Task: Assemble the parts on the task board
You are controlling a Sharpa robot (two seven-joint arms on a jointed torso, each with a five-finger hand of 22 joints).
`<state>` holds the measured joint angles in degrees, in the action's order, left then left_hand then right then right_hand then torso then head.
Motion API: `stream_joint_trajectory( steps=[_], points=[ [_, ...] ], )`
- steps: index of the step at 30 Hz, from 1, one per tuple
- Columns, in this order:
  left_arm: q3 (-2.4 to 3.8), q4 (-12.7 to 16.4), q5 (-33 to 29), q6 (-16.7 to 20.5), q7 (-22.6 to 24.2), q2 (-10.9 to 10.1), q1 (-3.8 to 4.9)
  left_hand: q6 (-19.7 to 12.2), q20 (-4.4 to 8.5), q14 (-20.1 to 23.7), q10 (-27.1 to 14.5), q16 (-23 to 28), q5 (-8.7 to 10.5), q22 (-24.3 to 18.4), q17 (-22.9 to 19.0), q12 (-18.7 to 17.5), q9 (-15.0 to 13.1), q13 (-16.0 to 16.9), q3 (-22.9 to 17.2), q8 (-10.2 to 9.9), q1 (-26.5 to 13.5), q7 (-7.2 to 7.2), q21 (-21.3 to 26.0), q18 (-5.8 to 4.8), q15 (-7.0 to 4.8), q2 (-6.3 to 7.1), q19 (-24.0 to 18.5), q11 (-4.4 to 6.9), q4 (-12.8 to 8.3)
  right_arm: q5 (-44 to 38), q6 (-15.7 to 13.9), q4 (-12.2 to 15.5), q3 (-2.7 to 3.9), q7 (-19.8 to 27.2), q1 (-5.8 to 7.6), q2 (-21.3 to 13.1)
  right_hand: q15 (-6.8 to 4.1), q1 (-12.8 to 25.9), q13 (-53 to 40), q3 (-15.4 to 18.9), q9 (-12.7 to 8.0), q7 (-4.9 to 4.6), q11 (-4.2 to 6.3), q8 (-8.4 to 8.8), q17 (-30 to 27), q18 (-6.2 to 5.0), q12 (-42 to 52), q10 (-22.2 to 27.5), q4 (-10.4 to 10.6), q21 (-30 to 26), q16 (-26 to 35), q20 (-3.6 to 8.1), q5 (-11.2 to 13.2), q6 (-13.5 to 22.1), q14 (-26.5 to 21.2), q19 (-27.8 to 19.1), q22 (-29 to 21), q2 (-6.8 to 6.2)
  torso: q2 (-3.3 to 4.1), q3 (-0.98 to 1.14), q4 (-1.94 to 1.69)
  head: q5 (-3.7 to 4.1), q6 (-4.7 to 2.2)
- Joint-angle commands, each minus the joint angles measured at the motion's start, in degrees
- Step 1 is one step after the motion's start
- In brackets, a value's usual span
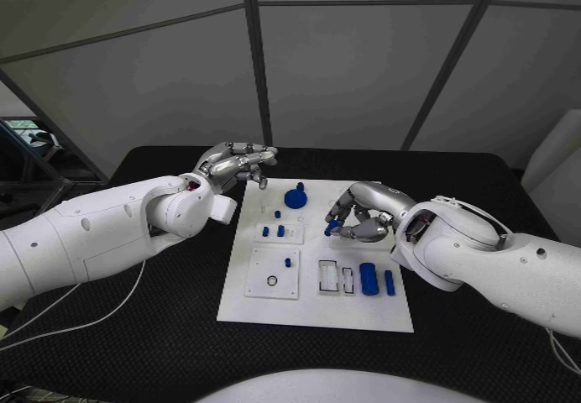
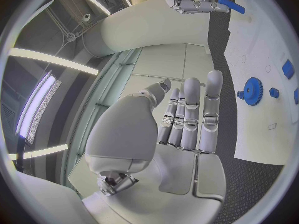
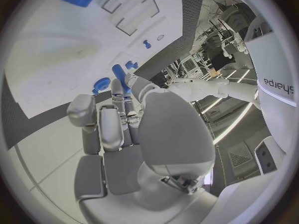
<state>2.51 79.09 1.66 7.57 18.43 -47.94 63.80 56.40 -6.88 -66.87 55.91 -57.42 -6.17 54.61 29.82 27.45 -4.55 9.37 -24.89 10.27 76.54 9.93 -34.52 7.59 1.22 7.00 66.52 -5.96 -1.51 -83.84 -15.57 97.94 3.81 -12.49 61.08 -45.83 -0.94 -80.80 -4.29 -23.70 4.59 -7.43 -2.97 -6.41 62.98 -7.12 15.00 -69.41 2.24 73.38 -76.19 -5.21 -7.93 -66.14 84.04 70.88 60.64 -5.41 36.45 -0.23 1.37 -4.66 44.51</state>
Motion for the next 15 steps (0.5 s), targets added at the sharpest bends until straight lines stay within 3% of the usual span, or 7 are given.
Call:
stream_joint_trajectory(
  steps=[1,9,12,15],
  points=[
    [0.04,-0.07,0.16,-0.65,0.05,0.29,0.07,-0.48,-0.03,0.3,-0.42,-0.05,0.22,-0.06,-0.07,0.04,0.08,-0.09,0.34,-0.01,-0.19,-0.07,0.35,2.9,0.13,-0.39,-0.23,0.09,0.11,3.06,-0.99,0.42,0.07,1.37,0.05,1.6,-0.42,0.5,0.04,0.08,0.74,0.5,0.04,-0.1,-0.05,0.85,-0.19,-0.25,0.36,0.2,-0.05,0.21,0.13,-0.61,1.33,-0.06,-0.02,-0.07,0.12,-0.04,-0.01,-0.25,-0.11],
    [0.05,-0.28,0.16,-0.82,0.04,0.9,0.07,-0.48,-0.03,0.3,-0.42,-0.05,0.22,-0.06,-0.07,0.04,0.08,-0.09,0.34,-0.01,-0.19,-0.07,0.35,2.9,0.13,-0.39,-0.23,0.09,0.11,2.81,-0.53,-0.44,-0.5,3.24,-0.11,7.4,-0.42,0.48,0.05,-0.1,0.74,0.48,0.04,-0.02,-0.16,0.83,-0.37,-0.25,0.36,0.18,0.0,0.21,-0.28,-0.53,1.32,-0.11,-0.07,0.01,0.2,0.02,-0.16,-0.96,0.15],
    [0.05,-0.34,0.16,-0.89,0.02,1.12,0.07,-0.51,-0.03,0.32,-0.45,-0.08,0.2,-0.1,-0.13,0.07,0.07,-0.09,0.36,0.02,-0.05,-0.08,0.39,2.9,0.13,-0.46,-0.2,0.11,0.07,2.21,-0.26,-0.39,-1.47,4.17,-0.25,9.62,-0.42,0.47,0.05,-0.14,0.74,0.48,0.03,0.0,-0.22,0.83,-0.42,-0.25,0.34,0.16,0.03,0.21,-0.37,-0.52,1.31,-0.13,-0.1,0.01,0.24,-0.04,-0.1,-1.67,0.48],
    [0.05,-0.35,0.15,-0.94,-0.01,1.27,0.08,-0.51,-0.03,0.32,-0.45,-0.08,0.2,-0.1,-0.13,0.07,0.07,-0.09,0.36,0.02,-0.05,-0.08,0.39,2.9,0.13,-0.46,-0.2,0.11,0.07,1.72,0.03,-0.63,-2.44,4.65,-0.32,10.84,-0.42,0.44,0.05,-0.18,0.74,0.47,0.03,0.01,-0.21,0.82,-0.46,-0.24,0.32,0.15,0.03,0.21,-0.47,-0.51,1.31,-0.14,-0.11,0.02,0.21,-0.05,-0.1,-1.89,0.66]
  ],
)
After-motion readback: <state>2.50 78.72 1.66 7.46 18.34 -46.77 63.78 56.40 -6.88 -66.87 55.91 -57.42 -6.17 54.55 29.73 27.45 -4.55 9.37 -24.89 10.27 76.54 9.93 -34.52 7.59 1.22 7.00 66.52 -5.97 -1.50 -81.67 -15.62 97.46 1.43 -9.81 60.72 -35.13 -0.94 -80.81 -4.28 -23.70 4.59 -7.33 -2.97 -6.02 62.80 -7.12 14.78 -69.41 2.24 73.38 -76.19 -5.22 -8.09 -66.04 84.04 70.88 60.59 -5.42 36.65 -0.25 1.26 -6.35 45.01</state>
